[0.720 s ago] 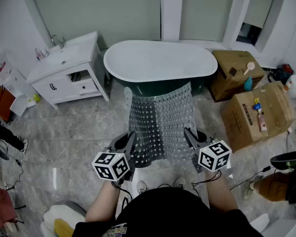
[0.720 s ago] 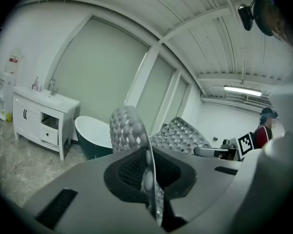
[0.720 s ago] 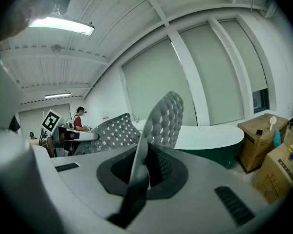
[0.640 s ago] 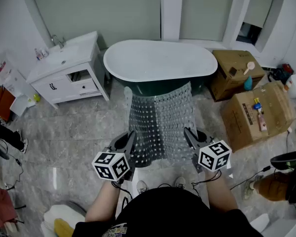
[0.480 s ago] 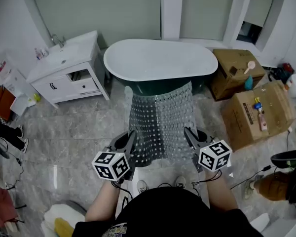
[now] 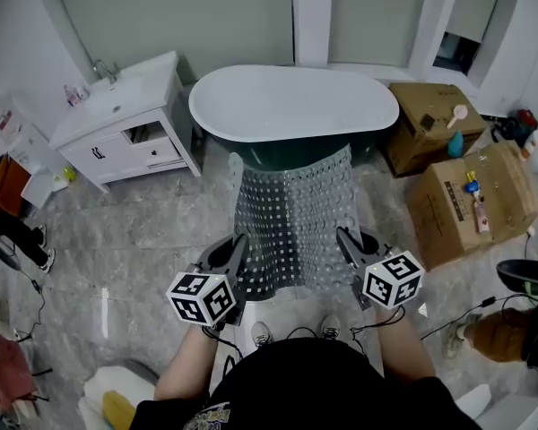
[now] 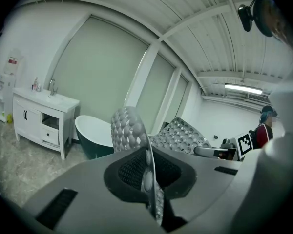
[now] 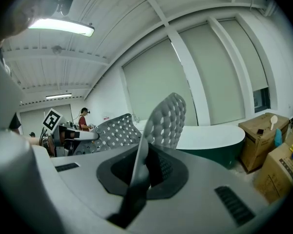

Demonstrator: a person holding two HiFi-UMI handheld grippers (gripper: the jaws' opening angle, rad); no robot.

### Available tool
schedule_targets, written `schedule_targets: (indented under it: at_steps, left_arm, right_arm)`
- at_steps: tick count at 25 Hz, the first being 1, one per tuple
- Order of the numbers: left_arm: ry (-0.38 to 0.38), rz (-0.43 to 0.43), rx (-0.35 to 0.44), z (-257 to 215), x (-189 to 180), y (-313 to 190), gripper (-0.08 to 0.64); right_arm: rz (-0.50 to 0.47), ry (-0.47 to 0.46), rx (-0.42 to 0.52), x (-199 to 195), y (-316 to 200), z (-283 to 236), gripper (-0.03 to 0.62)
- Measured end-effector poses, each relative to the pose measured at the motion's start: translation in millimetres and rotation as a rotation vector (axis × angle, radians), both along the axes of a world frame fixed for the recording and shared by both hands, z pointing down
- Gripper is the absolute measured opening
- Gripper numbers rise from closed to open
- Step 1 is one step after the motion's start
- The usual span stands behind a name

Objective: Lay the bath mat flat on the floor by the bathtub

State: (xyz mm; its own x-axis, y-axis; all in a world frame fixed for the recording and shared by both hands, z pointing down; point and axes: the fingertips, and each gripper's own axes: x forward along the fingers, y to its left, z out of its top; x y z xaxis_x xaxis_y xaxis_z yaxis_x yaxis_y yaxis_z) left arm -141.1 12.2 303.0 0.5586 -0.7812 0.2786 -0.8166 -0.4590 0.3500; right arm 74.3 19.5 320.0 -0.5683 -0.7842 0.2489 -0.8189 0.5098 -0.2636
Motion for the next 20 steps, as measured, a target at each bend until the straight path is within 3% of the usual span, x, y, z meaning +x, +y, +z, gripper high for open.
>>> schedule_targets:
  at_steps: [20]
  left_arm:
    - [-0.008,-0.022,-0.043,17.2,42.6,3.8,0.032]
  right_arm:
    - [-0.024,-0.017,-0.028,42.4,-2.9,18.8,0.031]
